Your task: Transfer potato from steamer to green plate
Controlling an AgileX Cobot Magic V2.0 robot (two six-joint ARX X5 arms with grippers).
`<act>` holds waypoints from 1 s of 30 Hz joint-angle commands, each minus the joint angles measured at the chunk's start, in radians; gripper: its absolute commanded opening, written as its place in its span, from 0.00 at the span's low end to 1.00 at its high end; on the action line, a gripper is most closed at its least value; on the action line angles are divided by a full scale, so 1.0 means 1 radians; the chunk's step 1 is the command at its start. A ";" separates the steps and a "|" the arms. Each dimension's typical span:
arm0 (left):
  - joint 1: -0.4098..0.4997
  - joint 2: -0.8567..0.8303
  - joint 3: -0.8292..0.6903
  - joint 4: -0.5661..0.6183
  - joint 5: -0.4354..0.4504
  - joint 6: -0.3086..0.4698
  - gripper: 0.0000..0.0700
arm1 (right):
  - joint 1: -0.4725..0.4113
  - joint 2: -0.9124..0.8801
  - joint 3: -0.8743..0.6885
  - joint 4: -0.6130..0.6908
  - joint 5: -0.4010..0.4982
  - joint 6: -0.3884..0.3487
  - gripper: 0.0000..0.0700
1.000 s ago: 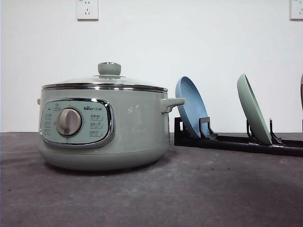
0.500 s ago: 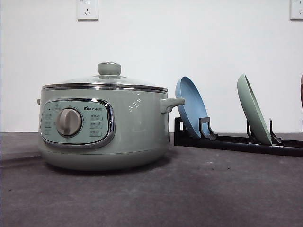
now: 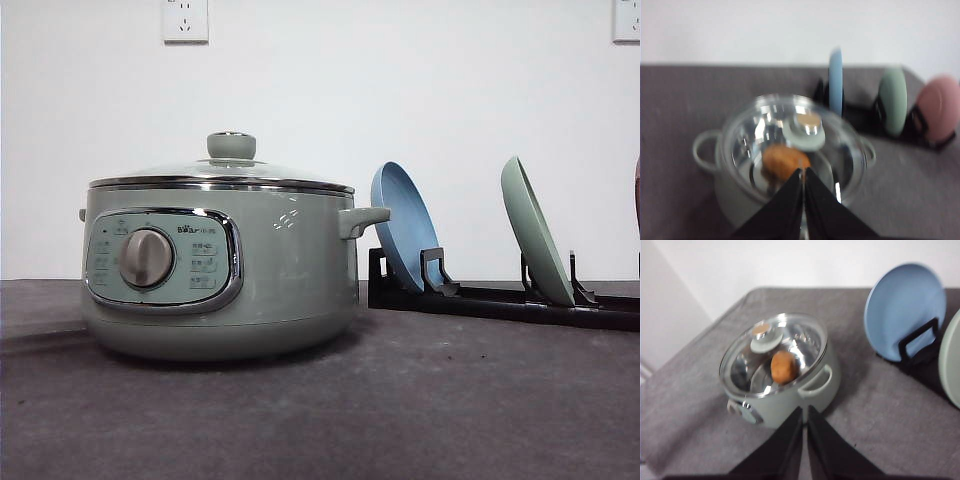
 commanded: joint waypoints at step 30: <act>-0.030 0.020 0.023 0.006 0.005 0.018 0.91 | 0.018 0.125 0.024 0.037 0.006 0.055 0.90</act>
